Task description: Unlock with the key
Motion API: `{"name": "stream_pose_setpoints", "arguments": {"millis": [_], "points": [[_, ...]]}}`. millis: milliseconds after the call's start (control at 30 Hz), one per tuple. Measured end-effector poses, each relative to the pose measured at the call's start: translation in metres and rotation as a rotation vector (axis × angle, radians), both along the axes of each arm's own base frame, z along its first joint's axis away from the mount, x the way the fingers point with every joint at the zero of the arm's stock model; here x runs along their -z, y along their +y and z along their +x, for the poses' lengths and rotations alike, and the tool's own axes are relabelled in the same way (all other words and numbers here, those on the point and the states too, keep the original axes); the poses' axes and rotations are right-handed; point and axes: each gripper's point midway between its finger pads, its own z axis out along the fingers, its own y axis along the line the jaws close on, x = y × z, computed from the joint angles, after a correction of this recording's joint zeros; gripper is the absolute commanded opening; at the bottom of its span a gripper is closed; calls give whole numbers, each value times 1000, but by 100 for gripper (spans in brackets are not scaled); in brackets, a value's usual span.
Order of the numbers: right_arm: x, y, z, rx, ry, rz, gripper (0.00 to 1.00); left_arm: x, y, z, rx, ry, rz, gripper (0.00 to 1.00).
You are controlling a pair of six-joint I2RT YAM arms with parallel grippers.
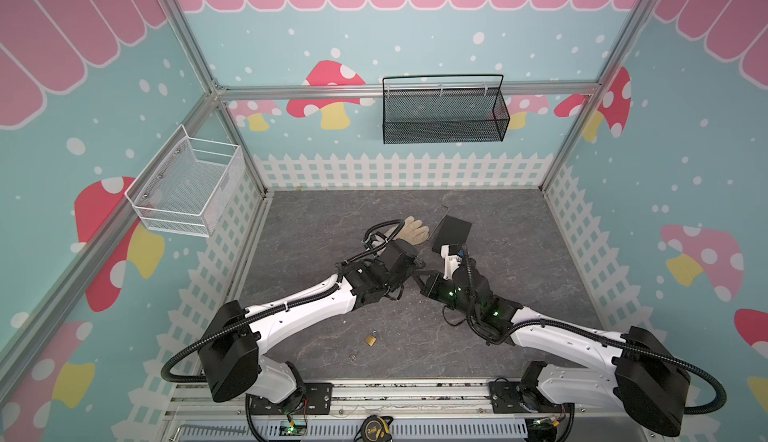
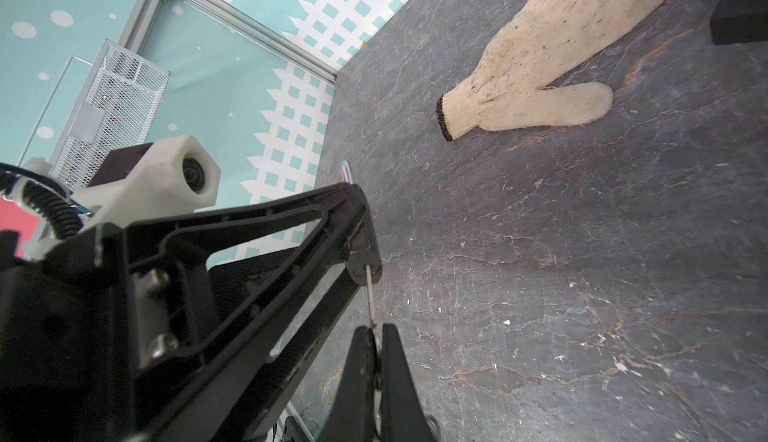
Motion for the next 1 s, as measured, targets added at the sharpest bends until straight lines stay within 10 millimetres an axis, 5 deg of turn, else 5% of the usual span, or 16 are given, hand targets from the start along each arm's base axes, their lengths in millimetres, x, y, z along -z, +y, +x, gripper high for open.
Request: {"name": "stream_pose_setpoints", "arguments": {"millis": [1000], "points": [[-4,-5,-2,-48,-34,-36,0,-5,-3,-4,57,-14,12,0]]}}
